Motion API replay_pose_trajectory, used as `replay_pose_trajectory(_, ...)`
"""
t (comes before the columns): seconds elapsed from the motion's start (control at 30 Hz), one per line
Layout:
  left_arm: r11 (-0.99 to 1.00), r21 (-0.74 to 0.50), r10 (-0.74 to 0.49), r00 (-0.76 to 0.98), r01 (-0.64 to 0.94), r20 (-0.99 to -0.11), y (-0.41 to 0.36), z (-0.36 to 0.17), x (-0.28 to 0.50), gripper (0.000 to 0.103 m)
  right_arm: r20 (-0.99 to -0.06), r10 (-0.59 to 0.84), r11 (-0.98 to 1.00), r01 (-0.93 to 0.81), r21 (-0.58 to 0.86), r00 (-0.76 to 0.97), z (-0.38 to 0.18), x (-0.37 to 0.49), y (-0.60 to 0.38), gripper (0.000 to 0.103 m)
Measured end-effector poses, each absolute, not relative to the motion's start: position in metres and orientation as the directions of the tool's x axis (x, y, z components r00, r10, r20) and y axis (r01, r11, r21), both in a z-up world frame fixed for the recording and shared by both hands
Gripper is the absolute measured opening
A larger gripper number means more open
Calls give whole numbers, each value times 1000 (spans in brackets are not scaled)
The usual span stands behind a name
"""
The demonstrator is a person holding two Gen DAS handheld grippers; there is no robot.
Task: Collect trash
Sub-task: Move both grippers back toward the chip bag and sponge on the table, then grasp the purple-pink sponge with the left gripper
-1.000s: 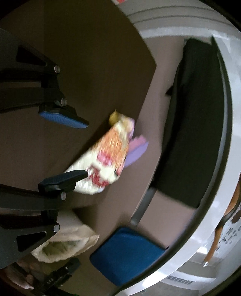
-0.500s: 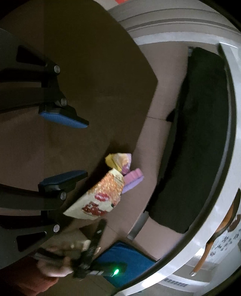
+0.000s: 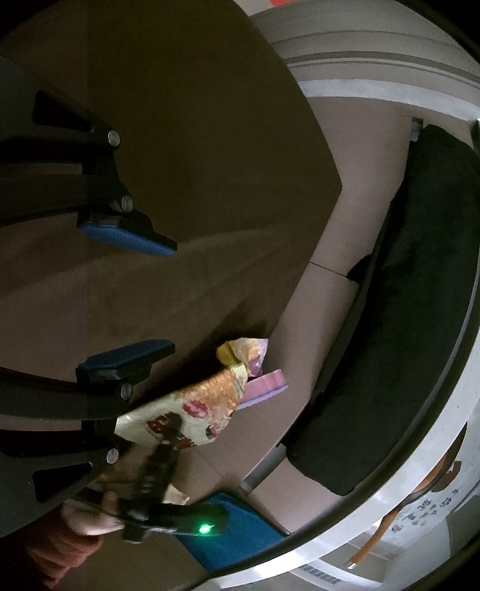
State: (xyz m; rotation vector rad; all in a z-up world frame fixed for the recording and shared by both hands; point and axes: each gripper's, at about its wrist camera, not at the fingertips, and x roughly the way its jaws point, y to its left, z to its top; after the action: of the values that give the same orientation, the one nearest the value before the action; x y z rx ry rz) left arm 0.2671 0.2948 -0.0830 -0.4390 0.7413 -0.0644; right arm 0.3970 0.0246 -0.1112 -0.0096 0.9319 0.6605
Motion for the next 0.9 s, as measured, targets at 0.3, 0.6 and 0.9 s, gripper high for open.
replay_pose_trajectory(0.3, 904, -421, -237, 732, -74, -638, 282, -81, 262, 48, -747, 595, 690, -664, 287, 295, -116, 327, 43, 64)
replay_pose_trajectory(0.6, 897, -437, -247, 742, -68, -623, 269, -67, 257, 49, -690, 576, 732, -652, 197, 438, -88, 285, -6, 65)
replay_pose_trajectory(0.9, 931, -365, -229, 742, -22, -630, 214, -52, 274, 51, -690, 551, 793, -553, 258, 469, -99, 281, -44, 66)
